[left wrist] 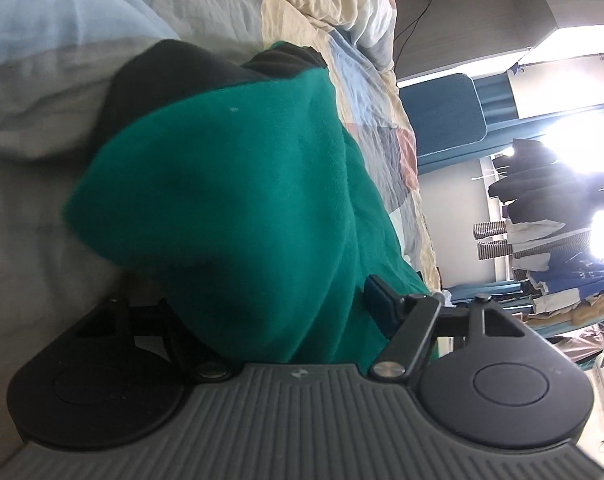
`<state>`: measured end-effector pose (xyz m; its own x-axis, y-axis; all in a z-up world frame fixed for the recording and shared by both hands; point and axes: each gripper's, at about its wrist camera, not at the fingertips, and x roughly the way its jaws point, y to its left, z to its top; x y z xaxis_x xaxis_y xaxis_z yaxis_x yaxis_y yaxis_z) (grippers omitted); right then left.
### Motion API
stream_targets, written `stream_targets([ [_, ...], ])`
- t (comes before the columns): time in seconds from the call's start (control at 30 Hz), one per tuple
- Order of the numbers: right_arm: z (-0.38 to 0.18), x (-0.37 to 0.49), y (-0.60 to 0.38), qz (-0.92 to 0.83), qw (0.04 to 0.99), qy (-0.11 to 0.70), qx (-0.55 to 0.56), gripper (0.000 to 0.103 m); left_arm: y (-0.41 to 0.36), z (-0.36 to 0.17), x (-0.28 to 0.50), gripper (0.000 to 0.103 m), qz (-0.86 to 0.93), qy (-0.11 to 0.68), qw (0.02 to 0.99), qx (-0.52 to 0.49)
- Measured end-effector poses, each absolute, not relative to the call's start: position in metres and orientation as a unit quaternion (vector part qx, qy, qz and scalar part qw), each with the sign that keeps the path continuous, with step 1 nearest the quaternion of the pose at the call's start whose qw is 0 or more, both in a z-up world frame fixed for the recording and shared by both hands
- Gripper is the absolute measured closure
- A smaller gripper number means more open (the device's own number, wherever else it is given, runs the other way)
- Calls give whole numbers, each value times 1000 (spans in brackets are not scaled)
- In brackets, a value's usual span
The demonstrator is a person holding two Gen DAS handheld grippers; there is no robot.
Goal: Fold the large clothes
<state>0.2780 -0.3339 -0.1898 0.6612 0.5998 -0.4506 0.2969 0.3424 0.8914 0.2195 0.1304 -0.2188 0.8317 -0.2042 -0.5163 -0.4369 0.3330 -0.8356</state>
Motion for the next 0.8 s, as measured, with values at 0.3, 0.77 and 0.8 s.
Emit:
stream_targets([
  [0.3,-156,258,-336,131,777,337,515,53,128,-199,214,74,68,231,811,-533],
  [0.77,-121,181,-369,152,784,328,504,52,120,-155,154,74,27,241,819,-520],
  [0.8,-125,180,-371,147,777,338,510,51,120,-155,155,73,29,249,818,-518],
])
